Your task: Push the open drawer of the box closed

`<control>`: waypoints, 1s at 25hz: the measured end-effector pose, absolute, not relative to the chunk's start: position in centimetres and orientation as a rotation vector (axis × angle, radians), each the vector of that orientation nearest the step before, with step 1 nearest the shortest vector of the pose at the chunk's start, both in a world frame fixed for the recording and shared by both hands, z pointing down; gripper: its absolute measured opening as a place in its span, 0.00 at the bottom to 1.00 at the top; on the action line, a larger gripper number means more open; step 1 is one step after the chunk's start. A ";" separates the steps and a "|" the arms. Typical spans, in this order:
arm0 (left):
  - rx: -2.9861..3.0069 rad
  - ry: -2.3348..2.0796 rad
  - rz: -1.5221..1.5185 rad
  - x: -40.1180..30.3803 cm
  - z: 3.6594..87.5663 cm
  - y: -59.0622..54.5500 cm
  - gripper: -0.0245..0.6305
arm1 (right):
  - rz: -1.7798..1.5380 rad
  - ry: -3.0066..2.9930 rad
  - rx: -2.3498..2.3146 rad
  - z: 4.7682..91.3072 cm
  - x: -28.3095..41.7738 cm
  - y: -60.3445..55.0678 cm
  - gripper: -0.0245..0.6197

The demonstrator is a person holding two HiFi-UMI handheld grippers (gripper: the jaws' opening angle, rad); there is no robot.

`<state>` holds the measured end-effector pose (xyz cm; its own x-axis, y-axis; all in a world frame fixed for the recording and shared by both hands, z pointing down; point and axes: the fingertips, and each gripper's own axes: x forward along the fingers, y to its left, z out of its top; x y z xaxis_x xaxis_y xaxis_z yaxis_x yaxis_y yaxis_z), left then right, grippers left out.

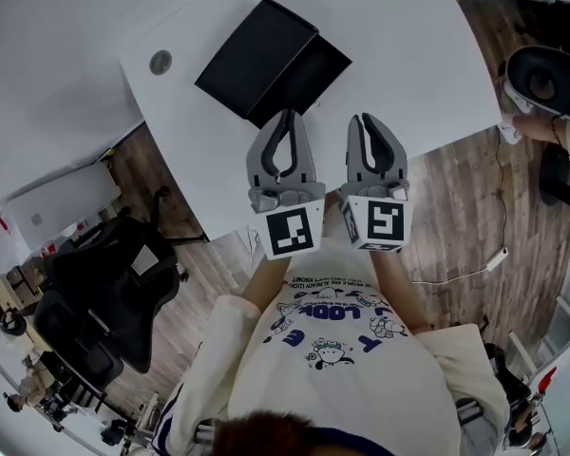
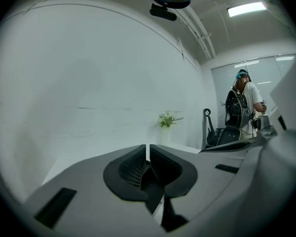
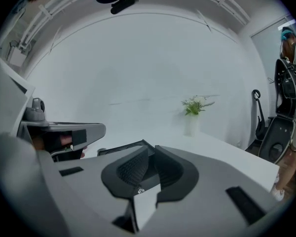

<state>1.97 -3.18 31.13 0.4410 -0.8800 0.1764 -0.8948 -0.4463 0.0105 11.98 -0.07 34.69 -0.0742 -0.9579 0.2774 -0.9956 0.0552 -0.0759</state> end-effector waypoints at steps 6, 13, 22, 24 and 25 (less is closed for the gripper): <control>2.468 -1.674 0.266 2.0 33.3 -4.2 0.09 | 0.417 -2.239 1.869 37.1 11.9 -2.2 0.10; 2.388 -1.737 0.296 1.2 35.1 -5.0 0.09 | 0.444 -2.276 1.755 39.7 12.0 -4.0 0.10; 2.288 -1.784 0.335 -0.1 37.6 -5.0 0.09 | 0.468 -2.307 1.604 42.3 10.4 -4.7 0.16; 2.278 -1.786 0.345 -0.3 38.1 -4.9 0.09 | 0.464 -2.309 1.576 42.8 10.0 -4.7 0.16; 2.274 -1.785 0.351 -0.3 38.4 -4.7 0.09 | 0.464 -2.309 1.563 43.1 9.9 -4.6 0.16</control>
